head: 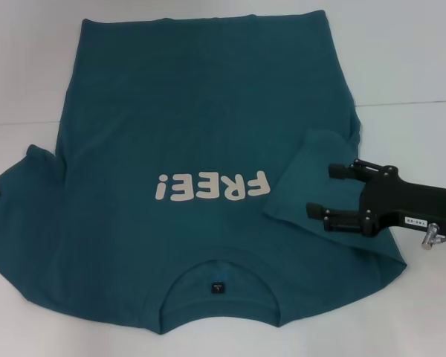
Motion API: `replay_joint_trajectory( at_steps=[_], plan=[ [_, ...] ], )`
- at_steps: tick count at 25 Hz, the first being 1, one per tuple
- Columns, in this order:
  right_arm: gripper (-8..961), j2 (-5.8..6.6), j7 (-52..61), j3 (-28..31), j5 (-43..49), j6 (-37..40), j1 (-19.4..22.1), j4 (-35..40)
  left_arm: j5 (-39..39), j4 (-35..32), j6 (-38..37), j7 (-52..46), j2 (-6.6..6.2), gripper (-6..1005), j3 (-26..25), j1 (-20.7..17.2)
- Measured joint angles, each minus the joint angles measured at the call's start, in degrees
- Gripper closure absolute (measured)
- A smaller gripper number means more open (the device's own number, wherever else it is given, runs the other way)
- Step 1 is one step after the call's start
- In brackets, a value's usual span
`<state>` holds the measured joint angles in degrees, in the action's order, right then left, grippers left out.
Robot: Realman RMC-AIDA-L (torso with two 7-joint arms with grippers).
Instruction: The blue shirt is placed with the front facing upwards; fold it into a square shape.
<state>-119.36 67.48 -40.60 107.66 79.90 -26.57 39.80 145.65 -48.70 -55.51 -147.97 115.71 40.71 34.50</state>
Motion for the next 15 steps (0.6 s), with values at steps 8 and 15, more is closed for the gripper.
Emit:
replay_joint_trajectory(
  at_steps=[8, 15],
  plan=[
    [35, 0.0, 0.0, 0.0, 0.0, 0.0, -0.1, 0.1, 4.9, 0.7, 5.8, 0.3, -0.16, 856, 0.4, -0.4],
    [35, 0.0, 0.3, 0.0, 0.0, 0.0, 0.1, 0.2, 6.9, 0.8, 9.0, -0.2, 0.38, 480, 0.2, 0.0]
  ],
)
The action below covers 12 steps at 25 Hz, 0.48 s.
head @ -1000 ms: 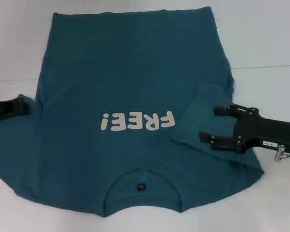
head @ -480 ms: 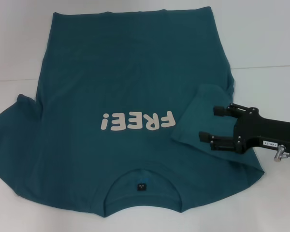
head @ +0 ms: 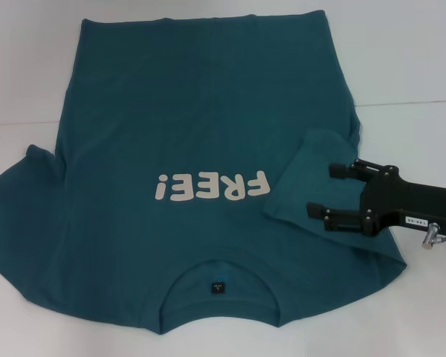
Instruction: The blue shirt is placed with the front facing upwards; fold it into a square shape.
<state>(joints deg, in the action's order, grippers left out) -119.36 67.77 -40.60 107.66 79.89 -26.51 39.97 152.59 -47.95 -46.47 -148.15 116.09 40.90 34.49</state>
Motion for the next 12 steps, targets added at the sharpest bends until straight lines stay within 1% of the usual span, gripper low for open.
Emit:
replay_joint_trajectory(
  at_steps=[1, 7, 11, 12],
  plan=[
    [35, 0.0, 0.0, 0.0, 0.0, 0.0, 0.0, 0.0, 0.0, 0.1, 0.2, 0.0, 0.05, 360, 0.0, 0.0],
    [35, 0.0, 0.1, 0.0, 0.0, 0.0, 0.1, 0.0, 0.4, 1.2, 0.5, -0.1, -0.2, 157, 0.2, 0.1],
    [34, 0.0, 0.1, 0.0, 0.0, 0.0, 0.1, 0.0, 1.5, 1.4, 0.5, -0.1, -0.27, 143, 0.1, 0.1],
    [34, 0.0, 0.1, 0.0, 0.0, 0.0, 0.1, -0.1, 2.8, 1.4, 0.7, -0.1, -0.17, 140, 0.0, 0.1]
  ],
)
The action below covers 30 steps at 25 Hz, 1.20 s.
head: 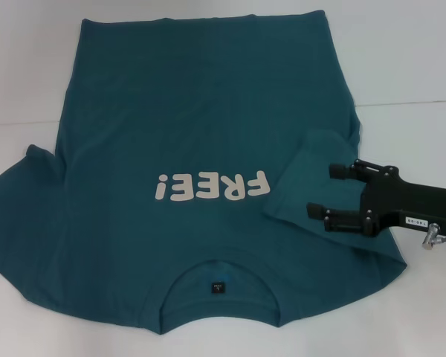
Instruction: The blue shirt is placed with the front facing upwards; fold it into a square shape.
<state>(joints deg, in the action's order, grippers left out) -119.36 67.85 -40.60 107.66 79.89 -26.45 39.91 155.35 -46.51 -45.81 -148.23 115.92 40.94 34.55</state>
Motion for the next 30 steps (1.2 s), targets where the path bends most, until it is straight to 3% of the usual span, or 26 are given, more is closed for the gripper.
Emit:
replay_joint_trajectory(
  at_steps=[8, 20, 30],
  plan=[
    [34, 0.0, -0.1, 0.0, 1.8, 1.4, -0.1, 0.0, 1.6, 0.8, 1.4, -0.2, 0.32, 140, -0.3, 0.0],
    [34, 0.75, -4.1, -0.2, 6.3, 18.7, 0.2, 3.0, 1.6, 2.3, 1.3, -1.7, 0.26, 139, -0.2, 0.8],
    [34, 0.28, -3.5, -0.2, 7.5, 19.5, 0.4, 4.0, 2.0, 3.3, 2.0, -1.8, -0.07, 139, -0.2, 1.3]
  ],
)
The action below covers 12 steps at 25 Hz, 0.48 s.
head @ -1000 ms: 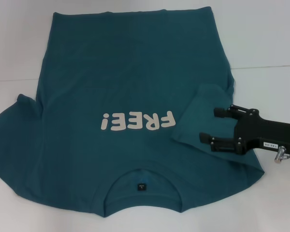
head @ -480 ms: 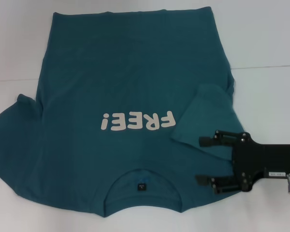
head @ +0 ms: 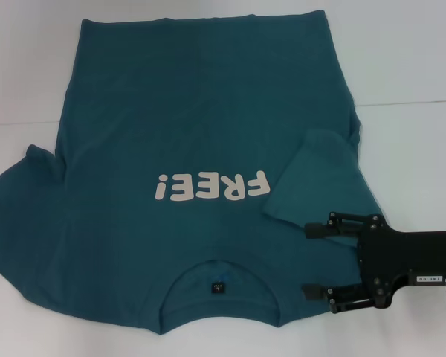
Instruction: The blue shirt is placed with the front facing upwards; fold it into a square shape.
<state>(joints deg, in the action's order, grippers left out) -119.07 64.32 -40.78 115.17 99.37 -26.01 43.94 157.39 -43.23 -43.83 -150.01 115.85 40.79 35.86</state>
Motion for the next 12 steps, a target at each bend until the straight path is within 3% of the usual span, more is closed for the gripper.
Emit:
replay_joint_trajectory(
  at_steps=[12],
  plan=[
    [33, -0.2, 0.3, 0.0, 0.1, -0.6, -0.1, 0.0, 0.1, 1.1, 2.8, 0.0, 0.04, 140, 0.2, -0.3]
  ],
)
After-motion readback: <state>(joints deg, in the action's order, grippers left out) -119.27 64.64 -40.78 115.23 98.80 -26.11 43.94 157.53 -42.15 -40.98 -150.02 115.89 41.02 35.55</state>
